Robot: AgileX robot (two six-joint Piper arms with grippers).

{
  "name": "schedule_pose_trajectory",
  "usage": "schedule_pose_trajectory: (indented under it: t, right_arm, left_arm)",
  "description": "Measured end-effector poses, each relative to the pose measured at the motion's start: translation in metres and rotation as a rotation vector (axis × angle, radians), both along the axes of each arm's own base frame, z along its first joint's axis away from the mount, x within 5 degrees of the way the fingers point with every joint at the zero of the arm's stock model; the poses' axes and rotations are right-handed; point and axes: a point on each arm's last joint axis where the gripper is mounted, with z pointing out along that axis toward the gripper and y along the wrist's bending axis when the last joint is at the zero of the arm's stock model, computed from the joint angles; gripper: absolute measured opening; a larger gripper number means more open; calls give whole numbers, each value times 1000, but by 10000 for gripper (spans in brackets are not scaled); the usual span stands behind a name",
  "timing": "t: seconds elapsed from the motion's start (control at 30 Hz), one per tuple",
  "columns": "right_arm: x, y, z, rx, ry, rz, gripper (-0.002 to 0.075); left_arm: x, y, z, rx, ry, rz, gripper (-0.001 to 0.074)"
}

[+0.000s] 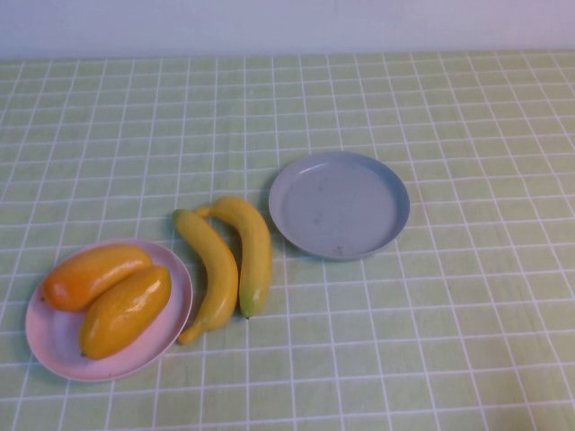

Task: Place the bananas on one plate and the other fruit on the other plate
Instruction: Put another type of fruit in the right plate

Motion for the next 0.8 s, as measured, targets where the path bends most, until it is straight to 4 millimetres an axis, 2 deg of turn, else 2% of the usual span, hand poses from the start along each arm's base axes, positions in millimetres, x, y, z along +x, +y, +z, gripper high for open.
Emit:
schedule_pose_trajectory:
  t: [0.23,0.4,0.57,0.7,0.8]
  right_arm:
    - [2,-3,22,352,-196,-59,-15]
    - [2,-5,26,520,-227,-88,-15]
    - [1,2,25,649,-131,-41,-15]
    - [2,13,47,648,16,49,-15]
    - [11,22,64,586,179,103,-15]
  left_arm:
    - [0,0,0,0,0,0,4]
    - [0,0,0,0,0,0,4]
    - [0,0,0,0,0,0,4]
    - [0,0,0,0,0,0,4]
    - [0,0,0,0,0,0,4]
